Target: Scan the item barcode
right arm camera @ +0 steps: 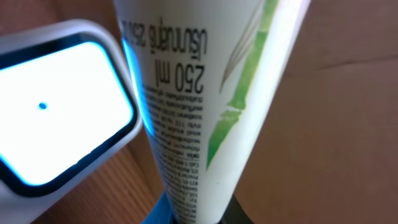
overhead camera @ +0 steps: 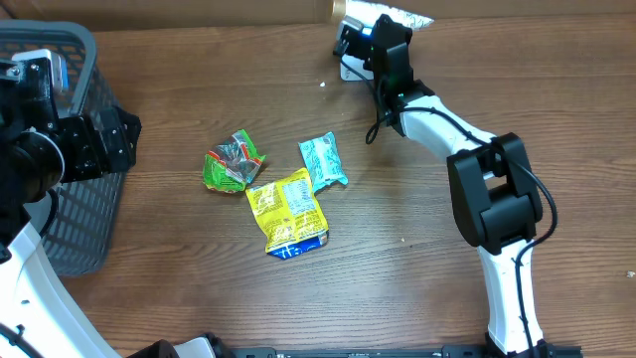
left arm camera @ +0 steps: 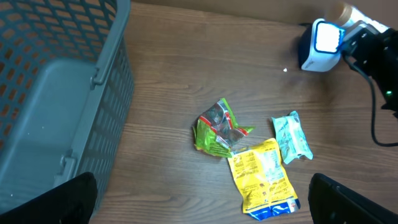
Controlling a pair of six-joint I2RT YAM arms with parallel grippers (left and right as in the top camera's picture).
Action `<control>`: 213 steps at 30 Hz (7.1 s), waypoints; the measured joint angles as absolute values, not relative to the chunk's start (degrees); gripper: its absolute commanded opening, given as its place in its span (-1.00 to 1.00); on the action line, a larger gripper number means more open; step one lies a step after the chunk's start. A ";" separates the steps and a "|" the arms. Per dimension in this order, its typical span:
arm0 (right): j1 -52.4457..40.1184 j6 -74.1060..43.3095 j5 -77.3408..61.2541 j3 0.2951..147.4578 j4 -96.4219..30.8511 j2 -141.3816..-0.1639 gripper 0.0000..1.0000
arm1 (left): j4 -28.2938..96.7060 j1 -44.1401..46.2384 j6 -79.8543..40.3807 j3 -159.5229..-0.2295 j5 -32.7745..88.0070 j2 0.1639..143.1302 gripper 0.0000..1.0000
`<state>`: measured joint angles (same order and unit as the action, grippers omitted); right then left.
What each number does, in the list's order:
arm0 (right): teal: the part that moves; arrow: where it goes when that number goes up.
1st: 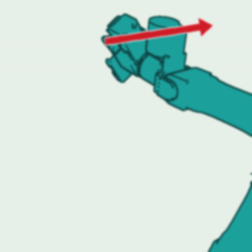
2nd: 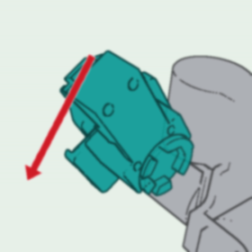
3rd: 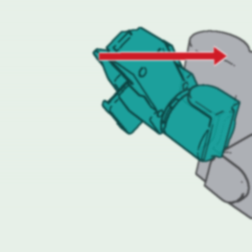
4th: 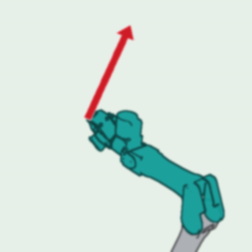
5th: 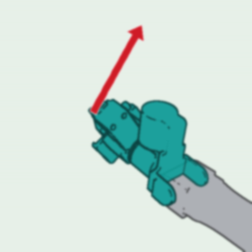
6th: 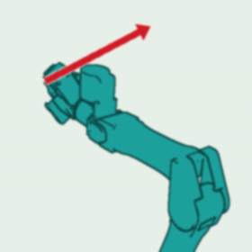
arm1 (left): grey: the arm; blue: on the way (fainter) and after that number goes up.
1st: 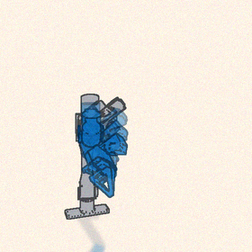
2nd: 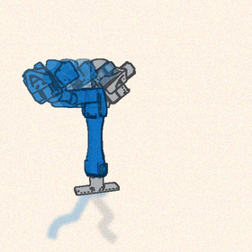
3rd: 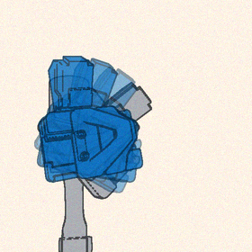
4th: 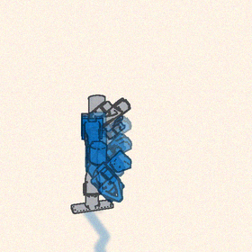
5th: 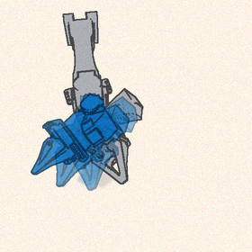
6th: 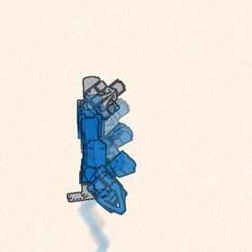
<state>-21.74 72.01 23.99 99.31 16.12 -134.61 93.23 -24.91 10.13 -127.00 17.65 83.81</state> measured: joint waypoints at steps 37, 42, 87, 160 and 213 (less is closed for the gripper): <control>-18.09 75.50 19.22 99.31 17.96 -137.43 -0.93 | 93.25 -24.91 10.13 -127.00 17.65 83.81 0.99; -18.20 74.96 18.85 99.31 17.47 -137.43 -0.93 | 93.25 -24.91 10.13 -127.00 17.65 83.81 0.99; 21.34 -8.64 -16.05 79.07 -45.19 -105.08 -0.93 | 93.25 -24.91 10.13 -127.00 17.65 83.90 1.00; -33.12 -24.84 -10.41 98.74 -49.04 -127.44 -0.82 | 93.25 -24.91 10.13 -127.00 17.65 83.90 1.00; -23.75 -18.06 -16.36 124.51 -74.91 -130.65 0.58 | 93.25 -24.91 10.13 -127.00 17.67 83.90 1.00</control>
